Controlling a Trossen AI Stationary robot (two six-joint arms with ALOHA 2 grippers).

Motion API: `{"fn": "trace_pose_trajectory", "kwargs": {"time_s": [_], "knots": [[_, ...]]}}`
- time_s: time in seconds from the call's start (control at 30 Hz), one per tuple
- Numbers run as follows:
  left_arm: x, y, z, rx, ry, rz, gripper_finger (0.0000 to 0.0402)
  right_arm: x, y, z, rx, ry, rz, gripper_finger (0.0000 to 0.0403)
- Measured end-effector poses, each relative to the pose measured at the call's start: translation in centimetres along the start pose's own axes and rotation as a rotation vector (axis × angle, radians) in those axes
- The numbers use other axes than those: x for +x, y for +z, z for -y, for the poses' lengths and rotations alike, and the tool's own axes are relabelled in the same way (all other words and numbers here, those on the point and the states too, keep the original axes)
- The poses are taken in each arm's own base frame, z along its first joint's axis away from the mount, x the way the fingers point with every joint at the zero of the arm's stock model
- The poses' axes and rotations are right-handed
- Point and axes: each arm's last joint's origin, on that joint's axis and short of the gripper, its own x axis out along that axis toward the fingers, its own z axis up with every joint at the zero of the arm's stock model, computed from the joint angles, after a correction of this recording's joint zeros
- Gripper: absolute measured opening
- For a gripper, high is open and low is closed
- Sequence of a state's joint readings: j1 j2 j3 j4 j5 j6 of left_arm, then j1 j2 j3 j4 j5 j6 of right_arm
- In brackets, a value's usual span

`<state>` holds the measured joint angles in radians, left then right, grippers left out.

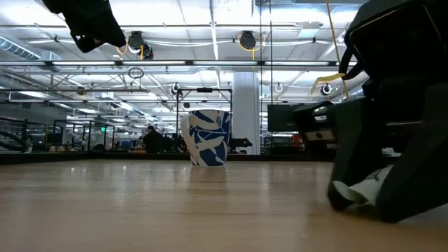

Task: Pick and place Stevia / Truvia into bins
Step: Put the green stevia packet into the right transparent container

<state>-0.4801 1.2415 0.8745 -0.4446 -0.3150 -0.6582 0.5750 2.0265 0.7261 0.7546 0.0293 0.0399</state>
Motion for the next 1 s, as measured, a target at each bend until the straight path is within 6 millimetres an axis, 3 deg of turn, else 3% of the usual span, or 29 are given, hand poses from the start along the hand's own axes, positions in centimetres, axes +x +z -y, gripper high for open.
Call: {"fn": "trace_pose_trajectory", "kwargs": {"time_s": [0.2,0.3,0.43,0.57,0.7,0.8,0.9,1.0], "knots": [[0.0,0.0,0.0,0.000,0.000,0.000,0.0031,-2.3,2.1,0.7,0.004,-0.043,-0.035,0.0060],[0.0,0.0,0.0,0.001,0.001,-0.001,0.0031,-4.8,3.0,1.2,0.001,-0.129,-0.124,0.0045],[0.0,0.0,0.0,0.003,0.001,-0.001,0.0031,-9.3,4.5,1.6,0.011,-0.271,-0.216,0.0034],[0.0,0.0,0.0,0.009,0.001,0.000,0.0031,-15.1,5.4,2.0,0.033,-0.441,-0.268,0.0032],[0.0,0.0,0.0,0.009,0.000,0.001,0.0031,-21.3,4.6,2.6,0.204,-0.667,-0.294,0.0031],[0.0,0.0,0.0,0.009,0.000,0.001,0.0031,-24.8,3.3,2.7,0.426,-0.751,-0.285,0.0031],[0.0,0.0,0.0,0.009,0.000,0.001,0.0031,-26.4,2.3,2.5,0.495,-0.747,-0.351,0.0031],[0.0,0.0,0.0,0.009,0.008,0.007,0.0031,-26.7,1.5,2.3,0.522,-0.680,-0.482,0.0031]]}}
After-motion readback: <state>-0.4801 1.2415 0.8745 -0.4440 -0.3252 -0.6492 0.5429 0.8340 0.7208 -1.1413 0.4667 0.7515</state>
